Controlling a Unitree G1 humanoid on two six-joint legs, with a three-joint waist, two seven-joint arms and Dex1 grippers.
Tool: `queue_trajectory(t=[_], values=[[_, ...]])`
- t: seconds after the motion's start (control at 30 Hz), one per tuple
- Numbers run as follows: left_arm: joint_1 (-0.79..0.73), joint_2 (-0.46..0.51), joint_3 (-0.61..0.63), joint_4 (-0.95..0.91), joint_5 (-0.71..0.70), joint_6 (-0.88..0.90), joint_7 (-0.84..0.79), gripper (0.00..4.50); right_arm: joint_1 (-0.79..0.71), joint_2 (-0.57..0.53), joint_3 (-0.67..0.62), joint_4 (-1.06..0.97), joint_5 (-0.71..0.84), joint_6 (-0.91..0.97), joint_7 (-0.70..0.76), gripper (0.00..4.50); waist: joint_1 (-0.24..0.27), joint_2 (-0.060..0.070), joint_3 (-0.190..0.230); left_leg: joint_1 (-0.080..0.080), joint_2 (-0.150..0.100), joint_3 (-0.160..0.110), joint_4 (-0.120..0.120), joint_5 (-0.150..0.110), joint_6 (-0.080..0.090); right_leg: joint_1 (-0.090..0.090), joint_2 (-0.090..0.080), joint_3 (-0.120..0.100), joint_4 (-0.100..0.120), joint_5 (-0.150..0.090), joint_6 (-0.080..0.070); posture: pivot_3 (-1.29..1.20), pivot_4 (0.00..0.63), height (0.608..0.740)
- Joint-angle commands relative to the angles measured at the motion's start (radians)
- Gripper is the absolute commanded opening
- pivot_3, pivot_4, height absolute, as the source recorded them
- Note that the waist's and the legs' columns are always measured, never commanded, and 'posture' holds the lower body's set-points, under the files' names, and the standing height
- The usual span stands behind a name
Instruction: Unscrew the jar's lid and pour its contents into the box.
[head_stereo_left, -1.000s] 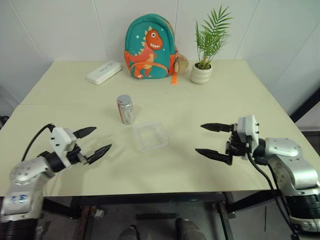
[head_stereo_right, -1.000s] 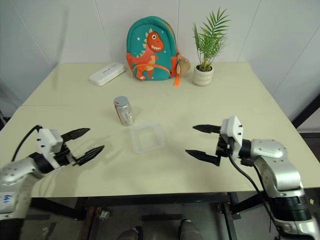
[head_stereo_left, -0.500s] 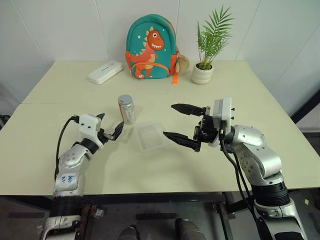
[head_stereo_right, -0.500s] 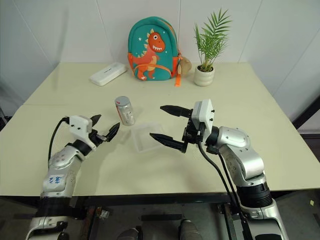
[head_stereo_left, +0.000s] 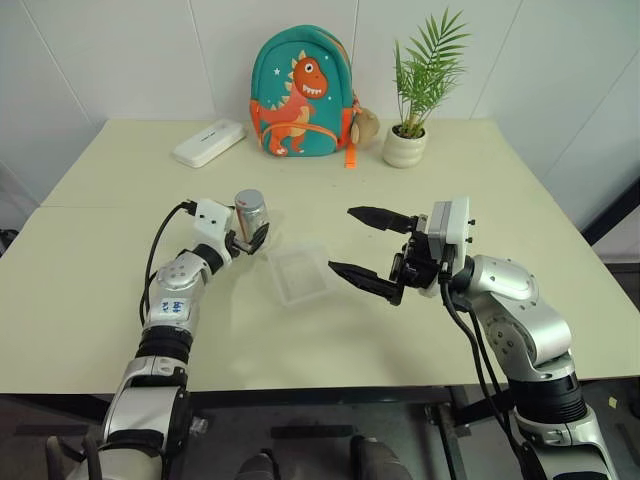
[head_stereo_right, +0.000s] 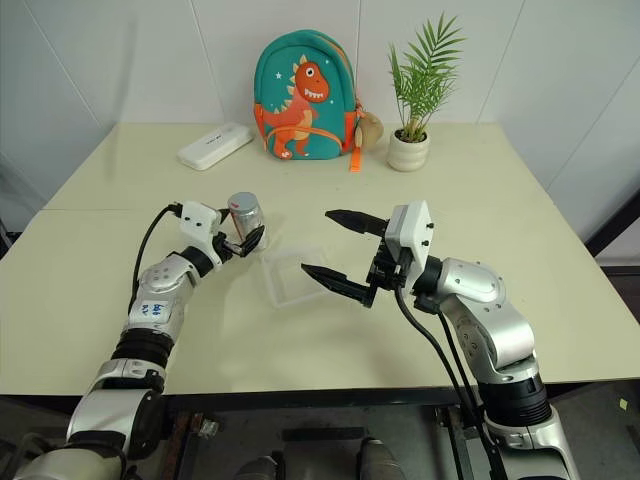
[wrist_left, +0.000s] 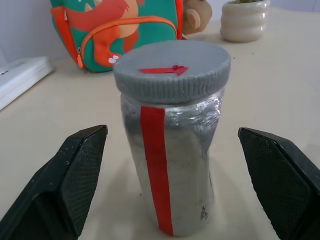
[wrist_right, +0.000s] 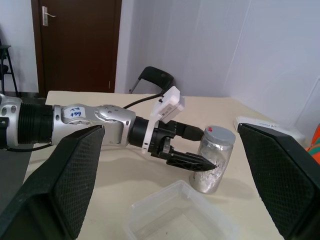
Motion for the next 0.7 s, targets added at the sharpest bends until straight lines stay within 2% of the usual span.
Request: queue_trajectory(t=[0.03, 0.43, 0.57, 0.7], values=[[-0.058, -0.006, -0.001, 0.067, 0.008, -0.058, -0.017, 4.47, 0.002, 0.002, -0.017, -0.056, 0.02, 0.002, -0.019, 4.5, 0.0, 0.0, 0.0, 0.0, 0.0, 0.0, 0.0, 0.0, 0.0, 0.0, 0.0, 0.0, 0.0, 0.0, 0.0, 0.0, 0.15, 0.74], [-0.202, -0.016, -0.001, 0.323, 0.039, -0.17, -0.013, 4.47, 0.007, 0.002, -0.015, -0.064, 0.016, 0.003, -0.044, 4.5, 0.002, 0.0, 0.0, -0.001, 0.0, 0.0, -0.001, -0.001, 0.0, -0.001, 0.0, 0.0, -0.002, 0.0, 0.001, 0.0, 0.15, 0.74], [-0.204, -0.012, -0.001, 0.351, 0.049, -0.175, -0.013, 3.61, 0.007, -0.001, -0.019, -0.063, 0.017, 0.004, -0.047, 4.5, 0.002, 0.0, 0.0, -0.002, 0.0, 0.0, -0.001, -0.001, 0.0, -0.002, 0.0, 0.0, -0.001, 0.001, 0.001, 0.0, 0.15, 0.74], [-0.212, -0.009, 0.0, 0.372, 0.056, -0.179, -0.01, 2.37, 0.002, -0.002, -0.022, -0.058, 0.016, 0.004, -0.049, 4.5, 0.004, 0.0, 0.0, -0.005, 0.0, 0.0, -0.001, -0.001, 0.0, -0.004, 0.0, 0.0, -0.001, 0.001, 0.002, 0.0, 0.15, 0.74]])
